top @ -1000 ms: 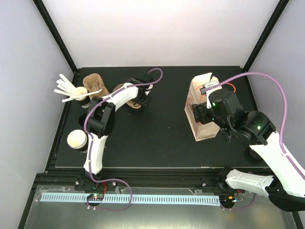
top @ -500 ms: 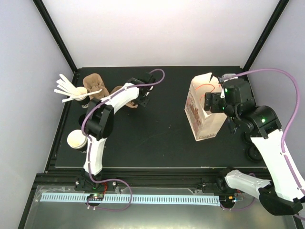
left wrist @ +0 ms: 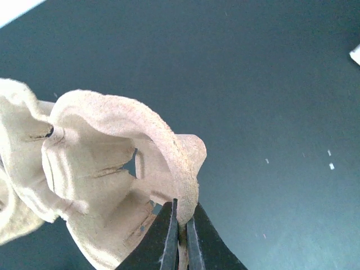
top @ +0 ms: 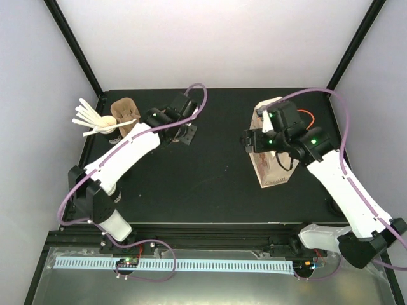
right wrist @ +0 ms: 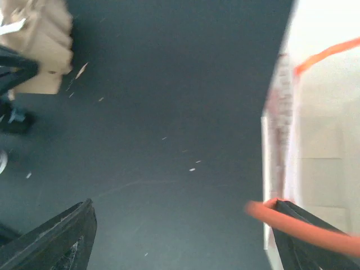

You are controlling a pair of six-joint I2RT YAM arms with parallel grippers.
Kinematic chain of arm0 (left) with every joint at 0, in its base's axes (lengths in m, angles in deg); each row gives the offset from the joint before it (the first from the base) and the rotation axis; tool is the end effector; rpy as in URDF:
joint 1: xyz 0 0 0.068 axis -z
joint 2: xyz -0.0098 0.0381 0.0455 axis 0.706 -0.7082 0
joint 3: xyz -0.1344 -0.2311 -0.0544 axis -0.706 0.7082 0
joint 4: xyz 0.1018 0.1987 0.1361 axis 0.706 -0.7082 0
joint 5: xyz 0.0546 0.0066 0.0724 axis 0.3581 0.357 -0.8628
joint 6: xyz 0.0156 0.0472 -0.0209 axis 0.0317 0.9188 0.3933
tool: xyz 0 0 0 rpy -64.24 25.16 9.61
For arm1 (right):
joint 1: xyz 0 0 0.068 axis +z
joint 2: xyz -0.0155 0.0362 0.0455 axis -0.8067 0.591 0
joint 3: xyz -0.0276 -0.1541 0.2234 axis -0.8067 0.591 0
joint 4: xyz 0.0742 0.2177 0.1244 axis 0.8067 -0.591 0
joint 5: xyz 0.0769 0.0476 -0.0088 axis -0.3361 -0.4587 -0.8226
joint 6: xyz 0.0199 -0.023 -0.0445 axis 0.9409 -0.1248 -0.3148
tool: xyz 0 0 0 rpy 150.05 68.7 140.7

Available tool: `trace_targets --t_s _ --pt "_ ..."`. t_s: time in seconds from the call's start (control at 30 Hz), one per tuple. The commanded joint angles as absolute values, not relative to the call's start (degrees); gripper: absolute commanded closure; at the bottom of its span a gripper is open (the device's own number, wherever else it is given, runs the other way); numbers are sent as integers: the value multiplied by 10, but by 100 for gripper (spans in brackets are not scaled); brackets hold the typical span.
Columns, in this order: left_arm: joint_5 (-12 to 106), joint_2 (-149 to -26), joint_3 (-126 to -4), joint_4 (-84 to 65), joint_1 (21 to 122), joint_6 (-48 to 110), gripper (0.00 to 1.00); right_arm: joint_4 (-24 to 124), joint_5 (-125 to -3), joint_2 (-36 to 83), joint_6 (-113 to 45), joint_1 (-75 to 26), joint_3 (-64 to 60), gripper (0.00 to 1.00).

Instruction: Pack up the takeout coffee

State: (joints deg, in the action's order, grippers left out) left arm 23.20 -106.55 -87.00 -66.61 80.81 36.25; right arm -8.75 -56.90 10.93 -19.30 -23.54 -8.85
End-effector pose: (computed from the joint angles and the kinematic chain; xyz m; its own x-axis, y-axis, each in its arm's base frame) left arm 0.2877 -0.1962 0.3443 -0.7123 0.3915 -0.5825 0.3686 0.9150 0.1642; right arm 0.1942 0.1136 0.3977 -0.7603 -0.0161 -0.6494 -0.2457 0.9326 0.2645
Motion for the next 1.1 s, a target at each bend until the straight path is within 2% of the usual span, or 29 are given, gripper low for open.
trace_targets --t_s 0.0,0.1,0.23,0.43,0.67,0.8,0.83,0.87,0.97,1.07 --pt "267 -1024 -793 -686 831 341 98 -62 -669 119 -223 -196 -82 13" --pt "267 -990 -746 -685 836 320 98 -40 -744 114 -240 -177 -76 21" --pt "287 -930 -713 -681 842 300 98 -35 -776 111 -247 -160 -93 21" --pt "343 -900 -699 -678 853 295 96 -34 -698 89 -240 -161 -116 20" --pt "370 -957 -638 -636 893 247 96 -72 -576 60 -244 -161 -136 8" --pt "379 -994 -620 -590 926 220 94 -84 -584 48 -259 -161 -132 7" --pt "387 -1002 -621 -583 933 213 91 -87 -595 50 -262 -161 -130 7" --pt "394 -1009 -624 -581 938 207 84 -87 -606 52 -264 -161 -127 7" --pt "412 -1009 -632 -578 946 192 52 -87 -612 56 -264 -161 -110 7" --pt "392 -977 -628 -580 948 184 32 -83 -609 56 -265 -161 -95 7"
